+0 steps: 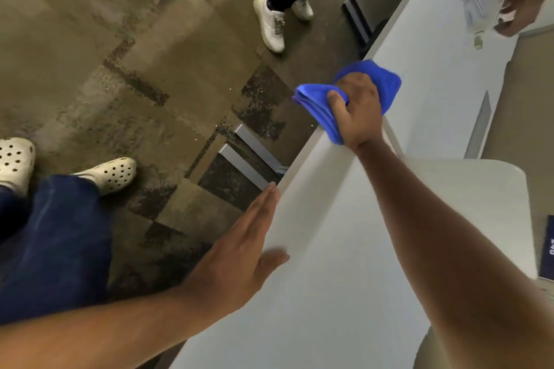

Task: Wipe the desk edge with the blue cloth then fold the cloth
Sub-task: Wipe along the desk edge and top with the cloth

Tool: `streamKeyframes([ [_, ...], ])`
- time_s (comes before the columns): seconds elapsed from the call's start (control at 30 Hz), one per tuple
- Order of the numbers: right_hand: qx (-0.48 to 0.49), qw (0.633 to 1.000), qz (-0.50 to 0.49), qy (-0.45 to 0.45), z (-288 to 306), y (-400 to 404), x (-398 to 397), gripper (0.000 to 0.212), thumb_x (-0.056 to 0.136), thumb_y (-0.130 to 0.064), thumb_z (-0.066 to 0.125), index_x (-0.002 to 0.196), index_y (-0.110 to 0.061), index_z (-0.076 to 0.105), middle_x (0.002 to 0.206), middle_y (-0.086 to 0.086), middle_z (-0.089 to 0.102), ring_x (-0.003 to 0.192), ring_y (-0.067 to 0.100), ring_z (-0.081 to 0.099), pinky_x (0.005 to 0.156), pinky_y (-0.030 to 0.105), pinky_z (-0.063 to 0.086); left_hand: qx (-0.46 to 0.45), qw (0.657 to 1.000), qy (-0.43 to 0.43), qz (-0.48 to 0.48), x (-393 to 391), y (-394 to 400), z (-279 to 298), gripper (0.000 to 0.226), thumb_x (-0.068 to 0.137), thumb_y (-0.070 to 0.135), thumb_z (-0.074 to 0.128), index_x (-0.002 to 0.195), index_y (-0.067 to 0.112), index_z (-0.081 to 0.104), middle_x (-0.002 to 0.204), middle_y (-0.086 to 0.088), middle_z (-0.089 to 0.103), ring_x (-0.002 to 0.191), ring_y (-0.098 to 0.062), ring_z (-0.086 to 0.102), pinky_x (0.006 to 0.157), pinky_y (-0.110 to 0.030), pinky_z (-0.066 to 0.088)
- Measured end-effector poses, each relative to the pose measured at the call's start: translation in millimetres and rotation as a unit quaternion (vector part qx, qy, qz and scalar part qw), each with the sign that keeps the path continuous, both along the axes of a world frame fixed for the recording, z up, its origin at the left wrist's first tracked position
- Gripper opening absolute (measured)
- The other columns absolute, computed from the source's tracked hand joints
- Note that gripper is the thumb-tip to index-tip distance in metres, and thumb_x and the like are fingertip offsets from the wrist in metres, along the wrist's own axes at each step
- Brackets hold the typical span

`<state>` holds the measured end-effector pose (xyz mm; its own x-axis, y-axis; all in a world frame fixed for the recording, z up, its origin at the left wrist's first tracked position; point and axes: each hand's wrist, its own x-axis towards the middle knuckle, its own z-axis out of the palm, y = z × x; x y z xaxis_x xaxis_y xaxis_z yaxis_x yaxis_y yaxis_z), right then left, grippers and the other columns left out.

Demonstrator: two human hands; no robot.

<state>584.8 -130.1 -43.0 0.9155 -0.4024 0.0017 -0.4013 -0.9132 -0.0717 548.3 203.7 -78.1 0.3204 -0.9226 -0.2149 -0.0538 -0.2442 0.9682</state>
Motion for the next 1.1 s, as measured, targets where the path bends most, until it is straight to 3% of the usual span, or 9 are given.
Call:
streamKeyframes([
  [0.17, 0.026, 0.987, 0.146, 0.065, -0.5, 69.1, -56.0, 0.040, 0.098, -0.034, 0.043, 0.094, -0.008, 0.073, 0.095, 0.005, 0.070, 0.103, 0.026, 0.061, 0.125, 0.046, 0.026, -0.002, 1.000, -0.014, 0.003, -2.5, 0.9, -5.7, 0.096, 0.098, 0.050, 0.061, 0.163, 0.031, -0.006, 0.169, 0.024, -0.008, 0.153, 0.011, -0.003, 0.117, -0.002, 0.000],
  [0.37, 0.012, 0.967, 0.234, 0.097, 1.5, 22.7, -39.1, 0.049, 0.097, -0.047, 0.040, 0.099, -0.010, 0.073, 0.100, 0.007, 0.072, 0.100, 0.028, 0.063, 0.118, 0.045, 0.033, 0.010, 1.000, -0.012, 0.010, -3.0, -0.5, -8.1, 0.095, 0.096, 0.054, 0.059, 0.161, 0.039, -0.009, 0.164, 0.035, -0.014, 0.148, 0.020, -0.007, 0.111, 0.003, -0.002],
  [0.43, -0.005, 0.980, 0.185, 0.078, -0.5, -2.7, -27.0, 0.048, 0.098, -0.045, 0.040, 0.094, -0.009, 0.071, 0.095, 0.008, 0.070, 0.096, 0.029, 0.062, 0.116, 0.045, 0.036, 0.017, 1.000, -0.002, 0.004, -1.9, -0.9, -5.5, 0.095, 0.096, 0.056, 0.057, 0.159, 0.044, -0.013, 0.162, 0.039, -0.017, 0.145, 0.024, -0.009, 0.107, 0.004, -0.002],
  [0.6, 0.010, 0.999, -0.041, -0.033, -8.1, -13.2, -9.5, 0.041, 0.100, -0.037, 0.044, 0.093, -0.004, 0.068, 0.092, 0.012, 0.069, 0.090, 0.029, 0.060, 0.089, 0.041, 0.047, 0.018, 1.000, 0.007, 0.002, -0.2, -1.2, -1.6, 0.094, 0.097, 0.056, 0.057, 0.158, 0.047, -0.013, 0.160, 0.042, -0.016, 0.143, 0.026, -0.008, 0.104, 0.006, 0.000],
  [0.73, 0.049, 0.984, -0.150, -0.078, -13.4, 4.7, -21.9, 0.031, 0.105, -0.036, 0.046, 0.119, -0.017, 0.067, 0.117, 0.000, 0.070, 0.108, 0.018, 0.063, 0.101, 0.037, 0.049, 0.029, 0.999, 0.020, -0.001, 1.7, -1.5, 3.2, 0.094, 0.096, 0.057, 0.056, 0.157, 0.048, -0.016, 0.161, 0.041, -0.017, 0.149, 0.019, -0.003, 0.115, -0.008, 0.004],
  [0.8, 0.072, 0.967, -0.233, -0.078, -9.0, 3.2, -44.1, 0.043, 0.107, -0.050, 0.043, 0.135, -0.023, 0.061, 0.128, -0.005, 0.068, 0.118, 0.015, 0.062, 0.106, 0.034, 0.047, 0.031, 0.999, 0.019, -0.006, 2.1, -0.6, 4.2, 0.095, 0.095, 0.058, 0.056, 0.157, 0.048, -0.016, 0.163, 0.039, -0.016, 0.152, 0.012, 0.000, 0.119, -0.016, 0.009],
  [0.93, 0.072, 0.922, -0.381, -0.020, 9.2, -9.3, -107.4, 0.070, 0.096, -0.066, 0.028, 0.123, -0.011, 0.063, 0.108, 0.002, 0.066, 0.110, 0.028, 0.062, 0.092, 0.033, 0.040, 0.025, 1.000, 0.013, -0.004, 1.9, -1.5, 4.0, 0.094, 0.095, 0.060, 0.053, 0.156, 0.049, -0.017, 0.162, 0.038, -0.017, 0.148, 0.017, -0.005, 0.114, -0.011, 0.006],
  [1.03, 0.079, 0.875, -0.478, 0.010, 7.1, -15.8, -95.5, 0.065, 0.104, -0.061, 0.026, 0.136, -0.017, 0.062, 0.126, 0.008, 0.069, 0.122, 0.031, 0.061, 0.107, 0.040, 0.043, 0.019, 1.000, 0.023, -0.002, 2.1, -1.1, 3.5, 0.094, 0.096, 0.057, 0.055, 0.158, 0.045, -0.015, 0.164, 0.036, -0.015, 0.152, 0.012, -0.002, 0.119, -0.017, 0.012],
  [1.1, 0.043, 0.859, -0.510, 0.035, 2.7, -12.7, -62.8, 0.061, 0.105, -0.060, 0.024, 0.126, -0.019, 0.065, 0.119, 0.008, 0.071, 0.112, 0.031, 0.065, 0.107, 0.046, 0.047, 0.021, 0.999, 0.026, 0.000, 2.3, -0.5, 3.7, 0.094, 0.096, 0.057, 0.055, 0.158, 0.045, -0.014, 0.164, 0.036, -0.015, 0.152, 0.012, -0.003, 0.119, -0.014, 0.009],
])
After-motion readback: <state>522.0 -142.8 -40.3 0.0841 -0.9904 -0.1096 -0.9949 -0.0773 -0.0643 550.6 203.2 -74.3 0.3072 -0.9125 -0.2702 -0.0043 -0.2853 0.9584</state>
